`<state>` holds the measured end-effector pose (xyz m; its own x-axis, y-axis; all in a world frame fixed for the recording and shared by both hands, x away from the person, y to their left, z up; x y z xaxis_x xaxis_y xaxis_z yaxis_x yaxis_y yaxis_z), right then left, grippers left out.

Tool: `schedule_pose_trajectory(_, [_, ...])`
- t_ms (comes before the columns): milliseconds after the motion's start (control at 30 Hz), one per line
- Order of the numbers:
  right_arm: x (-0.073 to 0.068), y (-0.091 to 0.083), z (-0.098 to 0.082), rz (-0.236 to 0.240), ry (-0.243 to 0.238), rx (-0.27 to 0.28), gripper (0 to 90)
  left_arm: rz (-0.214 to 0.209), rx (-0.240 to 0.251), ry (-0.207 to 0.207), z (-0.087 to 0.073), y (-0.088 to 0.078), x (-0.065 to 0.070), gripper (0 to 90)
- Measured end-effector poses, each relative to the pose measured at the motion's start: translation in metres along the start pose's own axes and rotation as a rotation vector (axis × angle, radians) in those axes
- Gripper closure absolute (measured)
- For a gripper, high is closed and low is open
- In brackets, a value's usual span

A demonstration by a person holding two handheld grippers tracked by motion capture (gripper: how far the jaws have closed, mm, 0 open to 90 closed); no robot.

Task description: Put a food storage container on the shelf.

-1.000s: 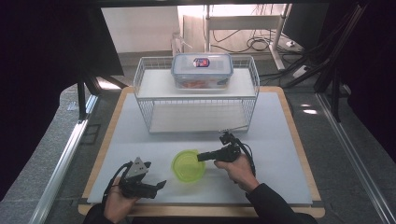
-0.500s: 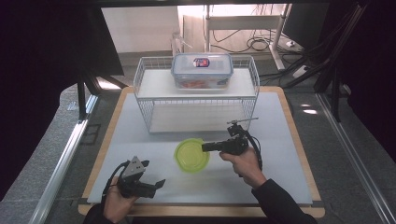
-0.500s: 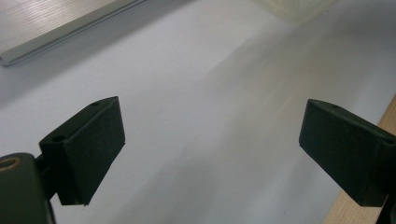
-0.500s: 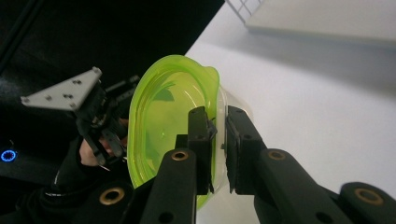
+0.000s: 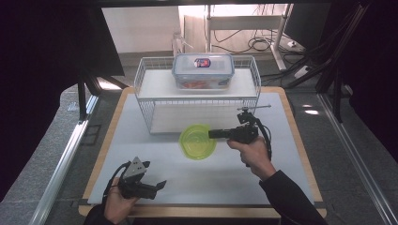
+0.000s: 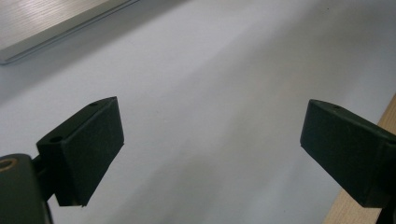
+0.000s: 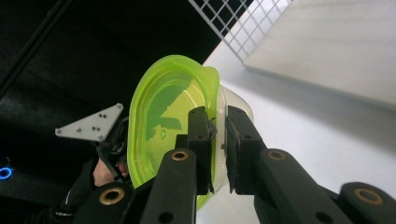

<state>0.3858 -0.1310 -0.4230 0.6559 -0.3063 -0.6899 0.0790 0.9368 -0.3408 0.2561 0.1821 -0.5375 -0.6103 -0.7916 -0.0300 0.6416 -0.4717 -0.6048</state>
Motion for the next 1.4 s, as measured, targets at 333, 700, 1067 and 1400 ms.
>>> schedule_pose_trajectory(333, [-0.014, -0.017, 0.027, -0.013, -0.006, 0.050, 82.0, 0.019, -0.001, 0.008, 0.000, 0.000, -0.001, 3.9])
schedule_pose_trajectory(700, [-0.034, -0.036, 0.059, -0.024, -0.009, 0.103, 82.0, 0.023, -0.004, 0.012, -0.001, 0.001, -0.001, 4.0])
schedule_pose_trajectory(1067, [-0.055, -0.051, 0.097, -0.050, -0.023, 0.154, 82.1, 0.024, -0.008, 0.008, -0.001, 0.001, -0.001, 4.2])
schedule_pose_trajectory(1400, [-0.062, -0.064, 0.136, -0.118, -0.025, 0.229, 82.1, 0.018, -0.006, -0.004, -0.001, 0.001, -0.001, 4.3])
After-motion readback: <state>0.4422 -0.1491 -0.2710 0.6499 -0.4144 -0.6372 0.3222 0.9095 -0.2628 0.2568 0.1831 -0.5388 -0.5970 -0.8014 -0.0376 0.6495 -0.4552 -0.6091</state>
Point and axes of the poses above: each handheld gripper's, and its own axes: y roughly forward along the jaws, z roughly out of its top, x roughly to its right, the point moved 3 cm from there along y, roughly forward along the jaws, and after that the axes turned 7 degrees about z, right-handed, at the moved point
